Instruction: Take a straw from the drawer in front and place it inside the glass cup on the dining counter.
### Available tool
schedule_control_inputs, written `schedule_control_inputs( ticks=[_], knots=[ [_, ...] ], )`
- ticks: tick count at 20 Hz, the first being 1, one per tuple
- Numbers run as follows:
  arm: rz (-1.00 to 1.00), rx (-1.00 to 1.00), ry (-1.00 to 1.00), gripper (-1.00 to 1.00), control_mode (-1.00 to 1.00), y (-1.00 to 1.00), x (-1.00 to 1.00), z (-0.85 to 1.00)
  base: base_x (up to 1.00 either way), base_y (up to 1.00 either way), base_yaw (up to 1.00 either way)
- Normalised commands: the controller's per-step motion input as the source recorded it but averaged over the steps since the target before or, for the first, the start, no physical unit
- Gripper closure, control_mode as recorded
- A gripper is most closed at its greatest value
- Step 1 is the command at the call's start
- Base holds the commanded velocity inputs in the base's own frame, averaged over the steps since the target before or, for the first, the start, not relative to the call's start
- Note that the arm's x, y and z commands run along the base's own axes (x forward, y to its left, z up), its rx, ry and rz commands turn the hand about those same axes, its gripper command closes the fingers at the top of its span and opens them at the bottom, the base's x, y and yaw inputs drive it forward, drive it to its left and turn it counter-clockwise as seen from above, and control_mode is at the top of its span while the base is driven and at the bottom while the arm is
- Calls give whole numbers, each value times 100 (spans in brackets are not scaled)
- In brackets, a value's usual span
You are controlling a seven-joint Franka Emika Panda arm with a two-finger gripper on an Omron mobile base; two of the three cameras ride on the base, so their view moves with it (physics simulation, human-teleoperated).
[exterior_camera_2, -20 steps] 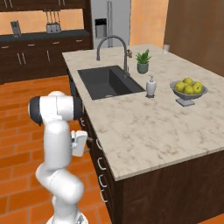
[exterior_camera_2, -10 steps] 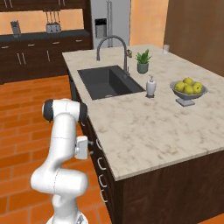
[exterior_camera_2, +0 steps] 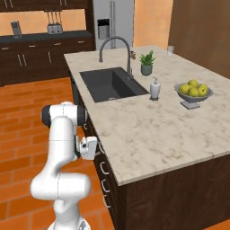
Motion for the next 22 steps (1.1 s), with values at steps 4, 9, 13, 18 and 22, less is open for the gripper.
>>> schedule_control_inputs(
  ticks=[4,9,13,18,22],
  knots=[
    [15,12,1,-100,-100,-53,2,-1,0,0,0],
    [10,8,1,100,-100,-31,0,-2,0,0,0],
    [5,11,0,100,-100,1,-6,0,0,0,0],
    [0,5,0,100,-100,43,-33,0,0,0,0],
    [0,3,0,100,-100,80,-61,0,0,0,0]
  ],
)
